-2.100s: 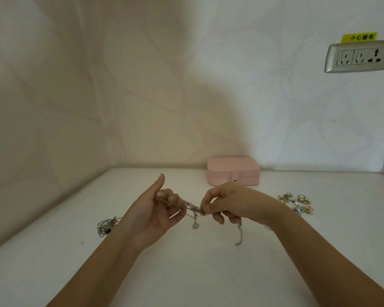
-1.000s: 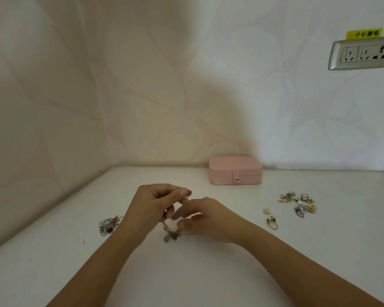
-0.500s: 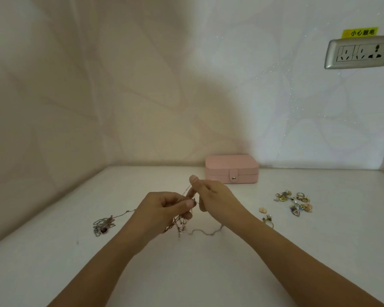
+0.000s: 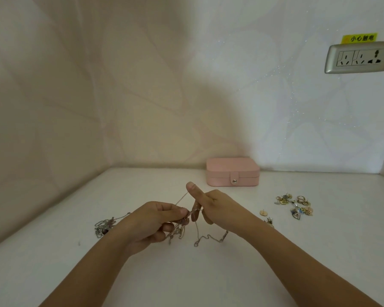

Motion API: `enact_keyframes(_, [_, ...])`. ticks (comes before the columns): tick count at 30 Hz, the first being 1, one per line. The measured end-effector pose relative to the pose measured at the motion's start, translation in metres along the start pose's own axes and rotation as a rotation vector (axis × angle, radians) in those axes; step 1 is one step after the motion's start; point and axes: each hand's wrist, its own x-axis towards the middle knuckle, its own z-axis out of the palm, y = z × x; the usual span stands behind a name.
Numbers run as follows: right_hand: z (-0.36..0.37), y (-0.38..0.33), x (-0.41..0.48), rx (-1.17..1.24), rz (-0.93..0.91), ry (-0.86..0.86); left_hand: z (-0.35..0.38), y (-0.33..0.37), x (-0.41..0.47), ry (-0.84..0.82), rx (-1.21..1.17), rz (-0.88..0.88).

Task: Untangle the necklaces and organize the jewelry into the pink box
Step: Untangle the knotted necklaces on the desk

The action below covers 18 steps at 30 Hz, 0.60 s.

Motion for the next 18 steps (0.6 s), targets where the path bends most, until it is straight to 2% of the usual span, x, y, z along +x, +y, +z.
enact_keyframes(7, [-0.006,-0.001,-0.003,0.044,0.03,-0.047,-0.002,0.002,-0.001,-0.052,-0.147,-0.094])
enact_keyframes(13, [-0.006,-0.001,-0.003,0.018,0.063,-0.051,0.003,0.005,-0.004,-0.08,-0.161,-0.223])
enact_keyframes(15, [-0.008,-0.001,-0.003,0.014,0.069,-0.038,0.002,0.003,-0.003,-0.037,-0.084,-0.179])
enact_keyframes(18, [-0.011,0.0,-0.002,0.011,0.081,-0.039,0.001,-0.001,0.0,0.072,0.19,-0.055])
